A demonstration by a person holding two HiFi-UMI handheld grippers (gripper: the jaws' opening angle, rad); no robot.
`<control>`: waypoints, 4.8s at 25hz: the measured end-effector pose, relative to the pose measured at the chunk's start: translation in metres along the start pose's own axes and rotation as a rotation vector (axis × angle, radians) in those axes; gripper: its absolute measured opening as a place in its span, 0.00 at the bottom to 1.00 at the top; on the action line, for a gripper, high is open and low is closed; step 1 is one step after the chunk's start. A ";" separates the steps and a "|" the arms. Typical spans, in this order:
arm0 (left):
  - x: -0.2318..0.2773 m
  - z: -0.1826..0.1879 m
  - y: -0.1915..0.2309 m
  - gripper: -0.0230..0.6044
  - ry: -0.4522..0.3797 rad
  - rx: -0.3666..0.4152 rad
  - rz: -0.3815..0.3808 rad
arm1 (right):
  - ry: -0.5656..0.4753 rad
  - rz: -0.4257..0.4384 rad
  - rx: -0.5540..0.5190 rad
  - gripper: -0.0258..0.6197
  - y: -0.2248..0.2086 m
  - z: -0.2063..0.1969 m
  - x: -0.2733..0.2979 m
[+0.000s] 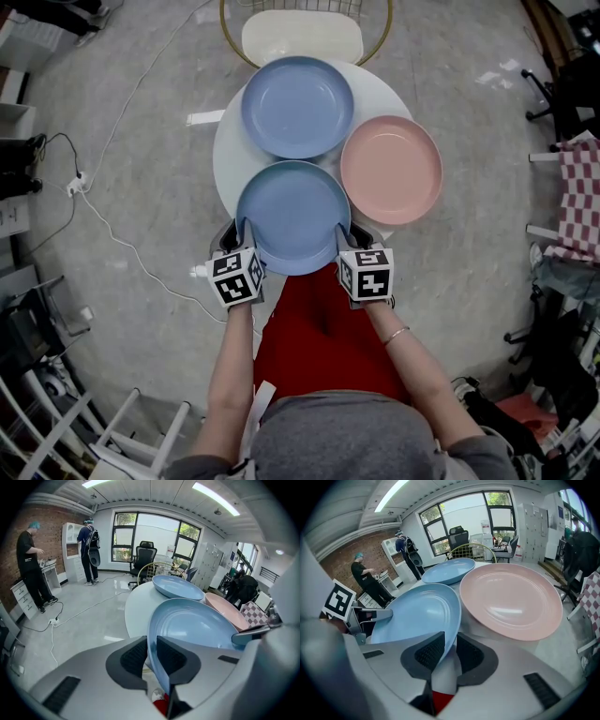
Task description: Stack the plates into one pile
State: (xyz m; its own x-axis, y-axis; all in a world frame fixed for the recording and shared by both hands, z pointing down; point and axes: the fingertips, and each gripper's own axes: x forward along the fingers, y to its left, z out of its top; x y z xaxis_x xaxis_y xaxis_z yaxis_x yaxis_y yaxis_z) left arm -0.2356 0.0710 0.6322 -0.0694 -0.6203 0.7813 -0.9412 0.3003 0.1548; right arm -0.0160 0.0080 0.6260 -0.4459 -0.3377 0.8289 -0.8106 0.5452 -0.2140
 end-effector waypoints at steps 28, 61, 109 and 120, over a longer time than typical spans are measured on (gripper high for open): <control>-0.032 0.106 -0.074 0.13 -0.147 0.142 -0.112 | -0.191 -0.086 0.112 0.18 -0.042 0.062 -0.076; 0.080 0.127 -0.244 0.13 -0.001 0.345 -0.303 | -0.160 -0.304 0.295 0.18 -0.221 0.057 -0.076; 0.102 0.112 -0.244 0.27 0.071 0.413 -0.227 | -0.134 -0.396 0.183 0.18 -0.239 0.059 -0.061; 0.081 0.124 -0.226 0.28 0.019 0.364 -0.203 | -0.197 -0.369 0.114 0.18 -0.216 0.088 -0.074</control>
State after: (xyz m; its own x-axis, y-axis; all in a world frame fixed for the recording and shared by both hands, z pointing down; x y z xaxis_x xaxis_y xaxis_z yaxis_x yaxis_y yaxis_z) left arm -0.0691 -0.1368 0.5853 0.1330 -0.6259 0.7685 -0.9908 -0.1051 0.0858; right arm 0.1591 -0.1525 0.5652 -0.1735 -0.6398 0.7487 -0.9611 0.2760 0.0131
